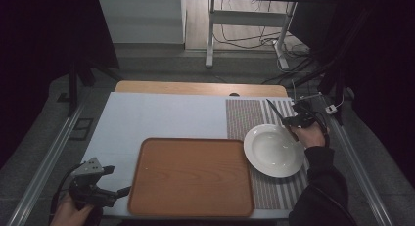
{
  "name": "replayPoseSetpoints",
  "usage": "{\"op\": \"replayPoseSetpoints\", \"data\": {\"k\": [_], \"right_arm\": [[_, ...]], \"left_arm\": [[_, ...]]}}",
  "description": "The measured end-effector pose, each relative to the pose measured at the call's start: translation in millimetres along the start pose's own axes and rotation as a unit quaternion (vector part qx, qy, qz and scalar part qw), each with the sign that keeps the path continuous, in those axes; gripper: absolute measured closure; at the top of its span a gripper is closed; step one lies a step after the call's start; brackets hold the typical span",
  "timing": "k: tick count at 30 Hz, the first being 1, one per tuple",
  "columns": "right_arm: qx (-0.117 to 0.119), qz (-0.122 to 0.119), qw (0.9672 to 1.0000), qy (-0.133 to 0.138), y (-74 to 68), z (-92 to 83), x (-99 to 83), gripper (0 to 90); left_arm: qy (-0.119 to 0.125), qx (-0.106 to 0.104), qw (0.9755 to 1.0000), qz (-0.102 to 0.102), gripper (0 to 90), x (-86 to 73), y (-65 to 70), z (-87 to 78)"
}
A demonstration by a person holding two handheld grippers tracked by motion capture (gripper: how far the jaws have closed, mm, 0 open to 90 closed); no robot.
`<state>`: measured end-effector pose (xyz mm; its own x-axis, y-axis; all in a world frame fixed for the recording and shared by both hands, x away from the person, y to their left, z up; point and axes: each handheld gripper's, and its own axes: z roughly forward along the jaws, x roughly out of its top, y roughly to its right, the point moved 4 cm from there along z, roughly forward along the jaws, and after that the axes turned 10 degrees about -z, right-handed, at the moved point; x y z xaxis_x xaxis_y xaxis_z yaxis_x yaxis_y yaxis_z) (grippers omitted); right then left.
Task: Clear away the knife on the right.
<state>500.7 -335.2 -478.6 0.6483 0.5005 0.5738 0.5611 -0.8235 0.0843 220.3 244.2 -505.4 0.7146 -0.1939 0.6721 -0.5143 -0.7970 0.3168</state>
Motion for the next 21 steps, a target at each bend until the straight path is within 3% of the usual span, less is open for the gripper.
{"op": "replayPoseSetpoints", "data": {"k": [6,21], "right_arm": [[0.013,-0.011,0.9998,0.008,-19.0,-4.8,-1.2,78.1],[0.053,-0.068,0.9962,0.008,-77.9,-10.2,-6.3,78.1]], "left_arm": [[0.0,-0.001,1.0,-0.002,2.8,0.2,-0.3,0.1],[0.001,-0.002,1.0,-0.003,2.8,0.4,-0.4,0.5]]}}
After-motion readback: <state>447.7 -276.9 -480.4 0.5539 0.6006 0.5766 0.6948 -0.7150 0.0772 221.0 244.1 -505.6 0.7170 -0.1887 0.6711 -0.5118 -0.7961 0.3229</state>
